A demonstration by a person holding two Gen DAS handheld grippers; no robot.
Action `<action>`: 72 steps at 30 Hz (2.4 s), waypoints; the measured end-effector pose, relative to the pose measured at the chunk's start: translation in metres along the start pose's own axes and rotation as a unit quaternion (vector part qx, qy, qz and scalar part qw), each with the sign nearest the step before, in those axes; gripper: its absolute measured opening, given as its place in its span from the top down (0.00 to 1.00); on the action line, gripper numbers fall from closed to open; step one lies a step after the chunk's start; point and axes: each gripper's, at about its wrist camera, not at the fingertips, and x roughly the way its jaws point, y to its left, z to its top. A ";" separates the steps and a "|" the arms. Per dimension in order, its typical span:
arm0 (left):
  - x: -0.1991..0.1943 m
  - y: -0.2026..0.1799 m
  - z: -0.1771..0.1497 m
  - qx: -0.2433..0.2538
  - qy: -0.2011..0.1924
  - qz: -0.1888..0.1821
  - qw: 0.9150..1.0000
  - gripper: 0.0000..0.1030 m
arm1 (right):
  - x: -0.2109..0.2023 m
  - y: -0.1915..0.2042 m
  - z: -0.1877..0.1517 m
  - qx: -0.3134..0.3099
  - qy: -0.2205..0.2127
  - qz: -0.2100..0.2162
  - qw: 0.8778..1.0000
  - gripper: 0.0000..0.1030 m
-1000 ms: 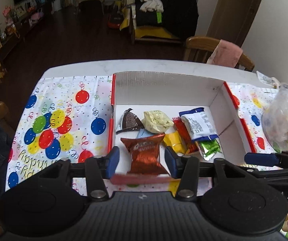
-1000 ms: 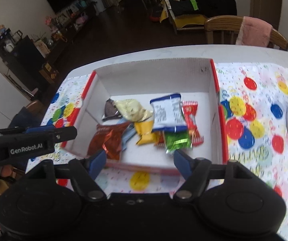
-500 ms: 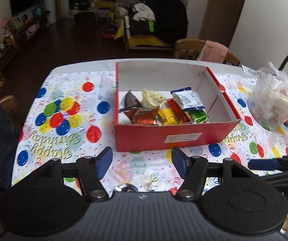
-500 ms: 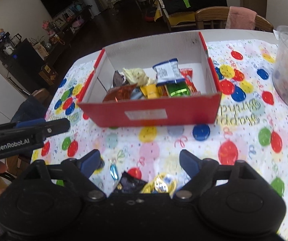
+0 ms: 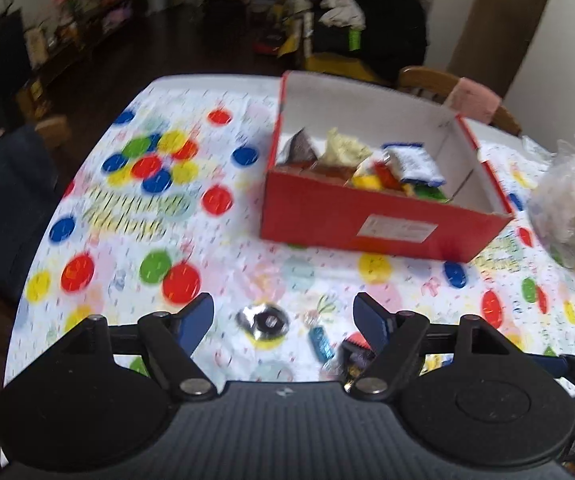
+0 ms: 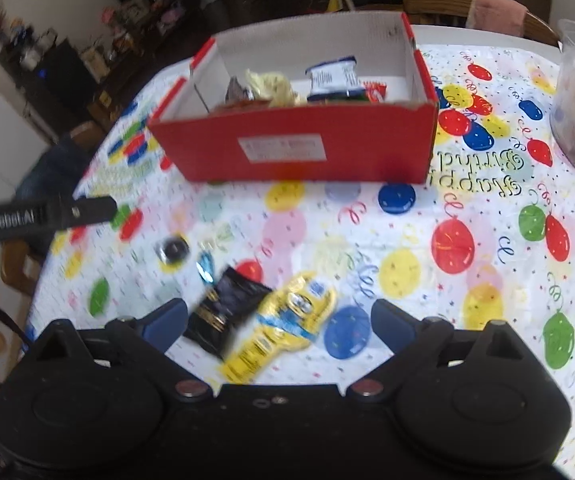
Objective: Organize snacks
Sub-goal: 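Lift both tools out of the box toward the remaining snacks, then grasp the yellow Minion lolly pack with the right tool while the left tool grasps the silver chocolate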
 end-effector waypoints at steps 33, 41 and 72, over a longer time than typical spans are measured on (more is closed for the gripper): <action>0.086 0.038 -0.018 0.071 0.087 0.027 0.993 0.26 | 0.087 0.031 -0.018 -0.013 0.056 -0.115 0.992 0.40; 0.105 0.037 -0.011 0.078 0.114 -0.023 0.990 0.26 | 0.085 0.036 -0.018 -0.030 0.043 -0.131 0.990 0.52; 0.114 0.023 -0.009 0.068 0.101 -0.022 0.992 0.62 | 0.066 0.022 -0.019 -0.032 0.025 -0.103 0.994 0.52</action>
